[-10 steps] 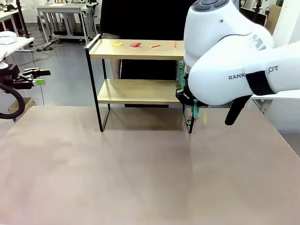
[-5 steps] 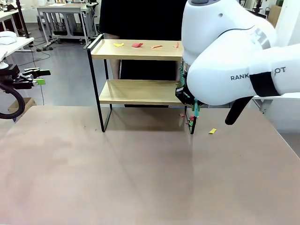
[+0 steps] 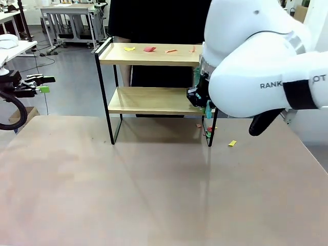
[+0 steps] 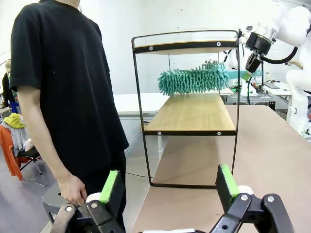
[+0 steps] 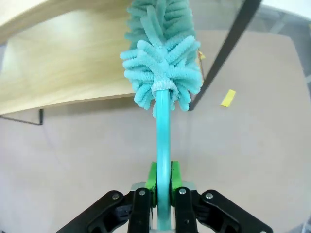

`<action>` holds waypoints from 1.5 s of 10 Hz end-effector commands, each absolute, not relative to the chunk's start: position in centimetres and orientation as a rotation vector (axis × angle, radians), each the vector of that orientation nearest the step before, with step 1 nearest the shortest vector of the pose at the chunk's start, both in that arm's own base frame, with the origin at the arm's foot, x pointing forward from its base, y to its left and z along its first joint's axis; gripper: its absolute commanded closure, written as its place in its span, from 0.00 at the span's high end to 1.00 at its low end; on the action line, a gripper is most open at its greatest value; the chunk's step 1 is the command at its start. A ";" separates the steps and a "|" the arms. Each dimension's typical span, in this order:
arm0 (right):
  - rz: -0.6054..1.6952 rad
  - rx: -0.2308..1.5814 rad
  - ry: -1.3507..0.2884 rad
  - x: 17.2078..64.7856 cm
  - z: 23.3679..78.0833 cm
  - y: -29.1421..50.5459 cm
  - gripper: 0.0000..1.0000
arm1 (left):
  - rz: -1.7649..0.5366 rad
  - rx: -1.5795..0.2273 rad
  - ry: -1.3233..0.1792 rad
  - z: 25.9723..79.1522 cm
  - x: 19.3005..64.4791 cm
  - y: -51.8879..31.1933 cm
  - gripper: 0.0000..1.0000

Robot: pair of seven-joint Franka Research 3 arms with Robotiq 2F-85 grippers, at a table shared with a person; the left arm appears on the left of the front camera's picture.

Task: Clean the shelf.
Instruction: Clean the specific section of the Shelf indicated by the human with the Duster.

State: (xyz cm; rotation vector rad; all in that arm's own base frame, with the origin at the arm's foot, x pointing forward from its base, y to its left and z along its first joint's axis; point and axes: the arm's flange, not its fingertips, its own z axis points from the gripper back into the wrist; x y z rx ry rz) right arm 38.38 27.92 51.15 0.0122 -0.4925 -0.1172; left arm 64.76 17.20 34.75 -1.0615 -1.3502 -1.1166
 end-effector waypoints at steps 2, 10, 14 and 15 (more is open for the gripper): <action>0.122 0.210 -0.487 36.5 51.5 25.8 0.13 | -1.129 -1.055 -1.356 35.0 64.5 17.1 1.00; 0.721 0.437 -0.331 33.1 53.7 21.6 0.13 | -1.129 -1.055 -1.356 35.0 64.5 17.1 1.00; 0.956 0.414 -0.252 30.2 53.3 16.6 0.13 | -1.129 -1.055 -1.356 35.0 64.5 17.1 1.00; 1.002 0.352 -0.212 28.9 53.2 14.9 0.13 | -1.129 -1.055 -1.356 35.0 64.5 17.1 1.00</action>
